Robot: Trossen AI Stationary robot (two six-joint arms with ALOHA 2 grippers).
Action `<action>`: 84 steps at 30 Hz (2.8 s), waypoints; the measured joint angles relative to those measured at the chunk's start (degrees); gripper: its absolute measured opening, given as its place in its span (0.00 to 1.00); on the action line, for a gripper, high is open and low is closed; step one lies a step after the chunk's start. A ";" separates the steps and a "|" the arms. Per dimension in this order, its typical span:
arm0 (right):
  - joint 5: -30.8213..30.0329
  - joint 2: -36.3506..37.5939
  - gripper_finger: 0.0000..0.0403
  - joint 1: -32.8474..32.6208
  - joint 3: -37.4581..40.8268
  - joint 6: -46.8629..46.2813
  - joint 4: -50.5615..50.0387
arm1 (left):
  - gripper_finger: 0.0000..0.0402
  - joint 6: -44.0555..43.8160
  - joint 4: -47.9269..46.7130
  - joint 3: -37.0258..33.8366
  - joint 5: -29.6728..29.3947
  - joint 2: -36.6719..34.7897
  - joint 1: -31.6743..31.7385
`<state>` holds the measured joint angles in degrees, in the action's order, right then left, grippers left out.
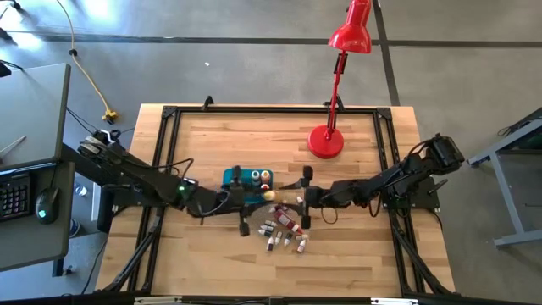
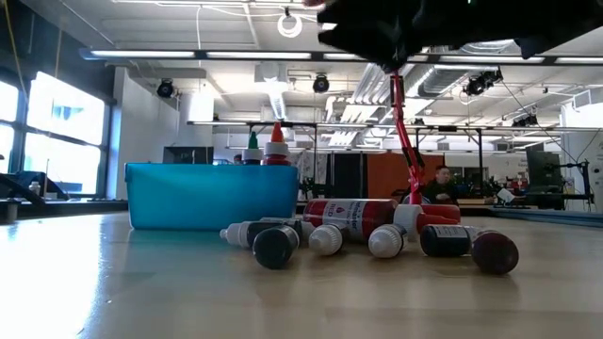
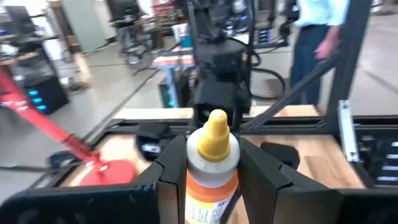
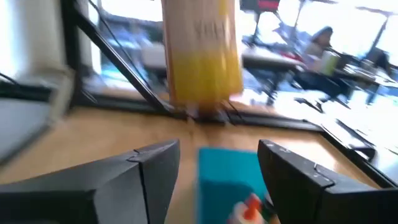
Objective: Pick & Place food coloring
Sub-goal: Put the large yellow food coloring into the blue bin
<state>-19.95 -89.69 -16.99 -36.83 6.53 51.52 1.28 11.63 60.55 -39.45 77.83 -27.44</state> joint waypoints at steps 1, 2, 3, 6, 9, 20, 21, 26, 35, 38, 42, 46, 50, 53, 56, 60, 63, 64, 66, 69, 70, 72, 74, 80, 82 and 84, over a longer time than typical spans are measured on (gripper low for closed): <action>-1.45 0.00 0.53 0.05 0.01 -0.01 -1.06 | 0.22 -1.22 -2.56 0.02 -1.89 -1.00 -0.85; -2.50 0.00 0.53 0.15 0.01 -0.03 -1.70 | 0.22 -3.19 -5.39 0.02 -3.42 -1.89 -1.64; -3.63 0.00 0.53 0.15 0.01 -0.01 -2.30 | 0.22 -5.75 -8.29 0.02 -4.47 -2.41 -2.47; -5.49 0.02 0.53 0.15 0.01 -0.01 -2.87 | 0.22 -14.56 -18.40 0.07 -6.96 -2.78 -4.16; -5.86 0.07 0.53 0.15 0.01 0.79 -2.85 | 0.22 -23.65 -27.91 0.03 -10.07 -2.40 -5.00; -3.48 0.11 0.53 0.15 0.01 1.10 -2.81 | 0.22 -34.75 -33.61 0.04 -7.24 8.97 2.21; -3.26 0.11 0.52 0.15 0.01 1.08 -2.84 | 0.22 -34.92 -34.19 0.01 -6.95 9.77 2.91; -3.08 0.11 0.53 0.13 0.03 1.02 -2.83 | 0.23 -37.29 -34.55 0.01 -6.09 12.75 5.63; -3.06 0.11 0.53 0.13 0.03 1.33 -2.84 | 0.24 -38.66 -33.65 0.01 -3.59 14.07 6.44; -3.06 0.11 0.53 0.13 0.03 1.39 -2.84 | 0.24 -39.08 -34.23 0.01 -5.98 14.07 6.43; -3.06 0.11 0.53 0.13 0.03 1.37 -2.84 | 0.24 -40.86 -34.30 0.02 -9.81 14.07 6.44; -3.06 0.11 0.53 0.13 0.03 1.13 -2.84 | 0.24 -47.47 -36.67 -0.21 -11.72 14.07 5.88; -3.03 0.11 0.52 0.13 0.03 1.18 -2.84 | 0.24 -56.48 -36.24 -3.39 -17.88 14.07 3.25; -3.03 0.11 0.53 0.13 0.03 1.26 -2.84 | 0.24 -62.62 -32.56 -7.47 -21.30 14.07 1.21; -2.68 0.11 0.53 0.13 0.03 1.22 -2.84 | 0.24 -66.14 -26.35 -11.93 -23.34 14.07 -0.08; -1.24 0.11 0.52 0.13 0.03 1.22 -2.84 | 0.24 -65.34 -17.78 -15.92 -24.44 14.07 0.12; -1.04 0.11 0.53 0.13 0.03 1.23 -2.84 | 0.24 -62.39 -16.56 -16.48 -23.87 14.07 1.14; -1.06 0.11 0.53 0.13 0.03 1.30 -2.83 | 0.24 -61.11 -15.87 -16.48 -22.94 14.07 1.49; -1.07 0.11 0.53 0.15 0.03 1.39 -2.84 | 0.24 -57.87 -13.98 -16.48 -20.13 14.07 2.69; -1.07 0.11 0.52 0.15 0.03 1.41 -2.82 | 0.24 -51.33 -10.41 -16.48 -15.52 14.07 4.28; -1.07 0.11 0.52 0.15 0.03 1.41 -2.82 | 0.24 -49.70 -9.51 -16.48 -14.33 14.08 4.75; -1.07 0.11 0.53 0.15 0.03 1.41 -2.82 | 0.24 -48.47 -8.70 -16.48 -13.81 14.08 5.40; -1.07 0.11 0.53 0.14 0.03 1.41 -2.82 | 0.24 -48.10 -8.66 -16.48 -15.32 14.08 5.44; -1.07 0.11 0.53 0.15 0.03 1.43 -2.84 | 0.25 -48.02 -8.71 -16.48 -15.70 14.09 5.44; -1.07 0.11 0.53 0.15 0.03 1.43 -2.82 | 0.28 -48.02 -8.71 -16.48 -14.91 14.09 5.44; -1.07 0.11 0.53 0.13 0.03 1.43 -2.82 | 0.32 -48.02 -8.71 -16.48 -14.85 14.09 5.44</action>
<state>-21.02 -89.58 -16.86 -36.80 7.97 48.70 -46.74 2.92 44.07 -54.30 91.92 -22.00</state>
